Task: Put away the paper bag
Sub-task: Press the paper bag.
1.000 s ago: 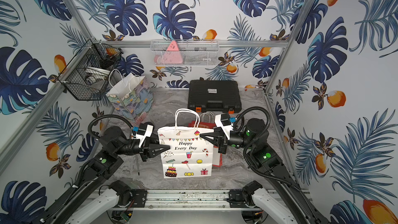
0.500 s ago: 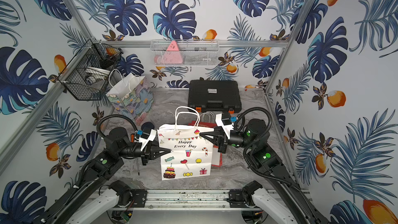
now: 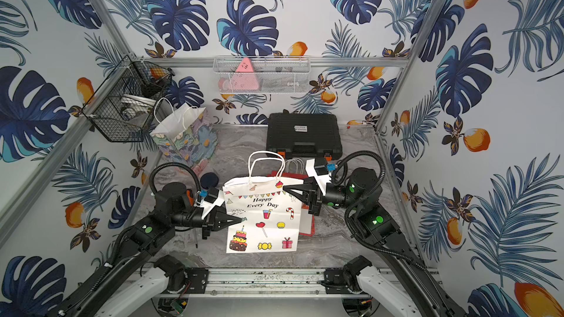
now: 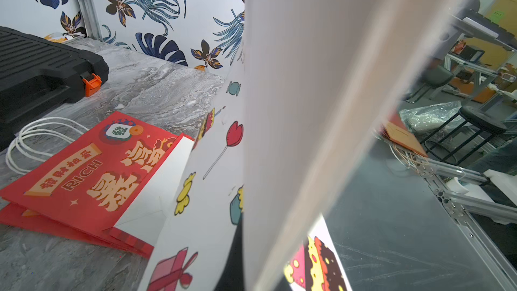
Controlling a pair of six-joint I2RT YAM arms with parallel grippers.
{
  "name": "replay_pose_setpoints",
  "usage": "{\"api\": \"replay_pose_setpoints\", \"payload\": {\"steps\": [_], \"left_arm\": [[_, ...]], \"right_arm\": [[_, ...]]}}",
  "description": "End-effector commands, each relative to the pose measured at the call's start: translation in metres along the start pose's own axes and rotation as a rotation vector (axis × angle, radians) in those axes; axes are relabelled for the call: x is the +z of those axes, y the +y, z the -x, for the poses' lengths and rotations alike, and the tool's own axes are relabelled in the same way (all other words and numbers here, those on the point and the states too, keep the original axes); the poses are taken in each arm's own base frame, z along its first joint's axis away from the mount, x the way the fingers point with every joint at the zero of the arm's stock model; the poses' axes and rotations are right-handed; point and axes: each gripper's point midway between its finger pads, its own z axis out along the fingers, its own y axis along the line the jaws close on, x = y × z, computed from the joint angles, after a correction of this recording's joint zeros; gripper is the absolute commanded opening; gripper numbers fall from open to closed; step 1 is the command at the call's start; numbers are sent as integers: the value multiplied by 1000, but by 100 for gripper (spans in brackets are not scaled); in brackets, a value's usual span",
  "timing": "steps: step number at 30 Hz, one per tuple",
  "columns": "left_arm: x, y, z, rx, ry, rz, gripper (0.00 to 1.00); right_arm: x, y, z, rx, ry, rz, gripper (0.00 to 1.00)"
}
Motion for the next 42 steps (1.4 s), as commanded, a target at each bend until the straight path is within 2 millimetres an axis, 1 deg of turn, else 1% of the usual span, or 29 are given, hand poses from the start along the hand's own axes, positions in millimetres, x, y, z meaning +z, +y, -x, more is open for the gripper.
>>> {"api": "replay_pose_setpoints", "payload": {"steps": [1, 2, 3, 4, 5, 6, 8, 9, 10, 12, 14, 15, 17, 18, 19, 20, 23, 24, 25, 28, 30, 31, 32, 34, 38, 39, 40, 41, 42], "left_arm": [[-2, -4, -1, 3, 11, -13, 27], [-2, -3, 2, 2, 2, -2, 45], [-2, 0, 5, 0, -12, 11, 56], [-2, 2, 10, -5, -35, 25, 64], [-2, 6, 15, -17, -63, 39, 71], [-1, 8, 23, -19, -97, 45, 73], [0, 15, 34, -38, -149, 62, 74], [0, 20, 38, -48, -162, 75, 71], [2, 24, 39, -59, -165, 85, 65], [4, 30, 39, -61, -150, 93, 37], [6, 32, 40, -50, -140, 91, 3], [6, 31, 42, -38, -145, 88, 0], [5, 28, 47, -13, -161, 78, 0], [4, 26, 50, -1, -165, 72, 0], [4, 25, 52, 8, -166, 67, 0], [3, 24, 54, 15, -166, 66, 0], [2, 19, 57, 26, -161, 46, 0], [2, 17, 58, 28, -161, 36, 0], [2, 15, 59, 31, -165, 24, 0], [2, 11, 63, 29, -186, -3, 0], [1, 11, 67, 18, -207, -8, 0], [0, 11, 71, 15, -224, -9, 0], [0, 10, 75, 10, -239, -16, 0], [-2, 9, 82, 8, -264, -18, 0], [-5, 11, 91, 2, -291, -11, 0], [-5, 11, 92, 1, -292, -11, 0], [-5, 12, 93, -1, -293, -10, 0], [-6, 13, 94, -5, -296, -10, 0], [-6, 13, 95, -7, -303, -10, 0]], "right_arm": [[0, 0, 13, -50, -42, -6, 0], [0, 0, 12, -48, -39, -1, 0], [0, 1, 11, -45, -36, 4, 0], [1, 1, 9, -39, -30, 11, 0], [2, 1, 6, -32, -21, 20, 0], [4, 1, 3, -21, -8, 28, 0], [7, -1, -4, 6, 18, 49, 0], [9, -2, -6, 18, 25, 56, 0], [11, -3, -8, 28, 29, 63, 0], [12, -3, -8, 36, 27, 69, 0], [12, -5, -6, 32, 21, 58, 0], [12, -6, -7, 29, 24, 52, 0], [11, -10, -12, 34, 50, 23, 0], [11, -12, -16, 43, 67, 6, 3], [9, -15, -20, 56, 92, -18, 22], [7, -16, -24, 62, 113, -36, 35], [-1, -11, -37, 72, 161, -53, 56], [-4, -9, -40, 74, 166, -56, 58], [-6, -6, -43, 78, 169, -52, 59], [-8, 3, -49, 105, 185, -10, 53], [-8, 11, -52, 122, 201, 39, 44], [-8, 16, -53, 122, 208, 71, 38], [-8, 21, -53, 126, 211, 97, 29], [-9, 23, -52, 127, 209, 105, 0], [-13, 27, -48, 107, 191, 97, 0], [-14, 27, -49, 107, 189, 92, 22], [-14, 26, -51, 111, 193, 80, 46], [-15, 25, -53, 115, 199, 73, 54], [-15, 24, -58, 124, 210, 68, 57]]}}
